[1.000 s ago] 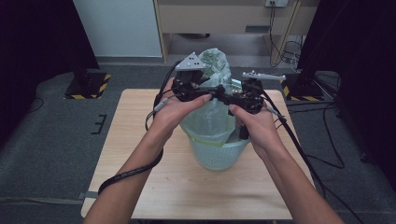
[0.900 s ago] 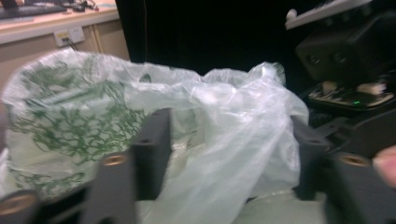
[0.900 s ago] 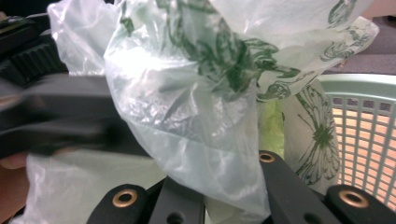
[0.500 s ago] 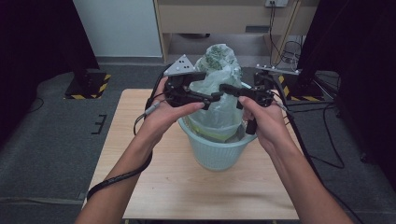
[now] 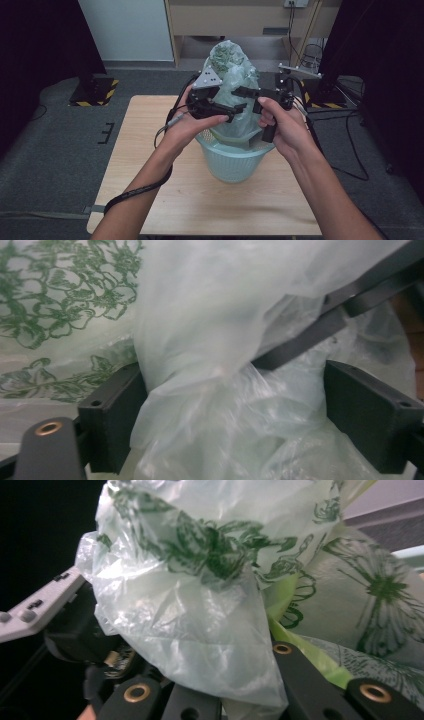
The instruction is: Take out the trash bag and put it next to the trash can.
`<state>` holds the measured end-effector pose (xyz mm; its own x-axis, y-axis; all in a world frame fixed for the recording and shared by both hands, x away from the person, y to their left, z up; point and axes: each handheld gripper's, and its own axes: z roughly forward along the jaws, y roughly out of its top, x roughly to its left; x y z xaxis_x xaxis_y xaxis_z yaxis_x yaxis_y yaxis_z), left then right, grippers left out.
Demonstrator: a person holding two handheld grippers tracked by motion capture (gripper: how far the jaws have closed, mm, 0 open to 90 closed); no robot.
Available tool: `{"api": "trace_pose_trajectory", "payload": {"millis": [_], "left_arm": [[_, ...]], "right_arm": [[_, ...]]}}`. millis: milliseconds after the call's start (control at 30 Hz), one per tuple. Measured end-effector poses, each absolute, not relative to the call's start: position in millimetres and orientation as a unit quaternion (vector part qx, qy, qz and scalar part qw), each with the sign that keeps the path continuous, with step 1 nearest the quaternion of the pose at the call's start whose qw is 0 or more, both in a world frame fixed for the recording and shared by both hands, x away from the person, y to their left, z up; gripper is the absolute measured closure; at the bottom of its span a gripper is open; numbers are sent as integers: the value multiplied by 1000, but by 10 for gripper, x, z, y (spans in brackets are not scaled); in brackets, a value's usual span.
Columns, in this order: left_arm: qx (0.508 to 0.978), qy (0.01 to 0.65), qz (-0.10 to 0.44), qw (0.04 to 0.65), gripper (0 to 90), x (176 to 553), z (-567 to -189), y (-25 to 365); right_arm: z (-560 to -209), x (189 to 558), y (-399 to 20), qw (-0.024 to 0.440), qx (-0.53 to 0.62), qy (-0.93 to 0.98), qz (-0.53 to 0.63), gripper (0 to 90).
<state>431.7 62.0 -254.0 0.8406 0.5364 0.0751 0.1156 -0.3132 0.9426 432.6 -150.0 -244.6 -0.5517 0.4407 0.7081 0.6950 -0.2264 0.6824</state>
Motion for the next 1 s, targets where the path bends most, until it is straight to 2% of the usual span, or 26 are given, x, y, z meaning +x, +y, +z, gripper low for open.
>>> {"api": "trace_pose_trajectory", "payload": {"millis": [300, 467, 533, 600, 700, 833, 1000], "left_arm": [[789, 199, 204, 545, 245, 4313, -2546, 618], [795, 185, 202, 542, 476, 4298, -2560, 615], [796, 184, 205, 540, 507, 4296, -2565, 614], [798, 180, 206, 537, 616, 4298, -2578, 613], [799, 182, 206, 534, 665, 4301, -2580, 616], [799, 185, 202, 535, 811, 4304, -2575, 626], [798, 195, 196, 536, 874, 4304, -2567, 614]], "right_arm": [[-2425, 4330, -1484, 139, -460, -609, -631, 893], [-2432, 4329, -1463, 144, -458, -609, -631, 892], [-2436, 4329, -1457, 143, -459, -610, -630, 892], [-2446, 4338, -1444, 142, -460, -611, -629, 891], [-2452, 4343, -1435, 142, -460, -610, -629, 890], [-2451, 4342, -1425, 139, -459, -611, -630, 881], [-2441, 4329, -1441, 126, -455, -615, -631, 846]]}}
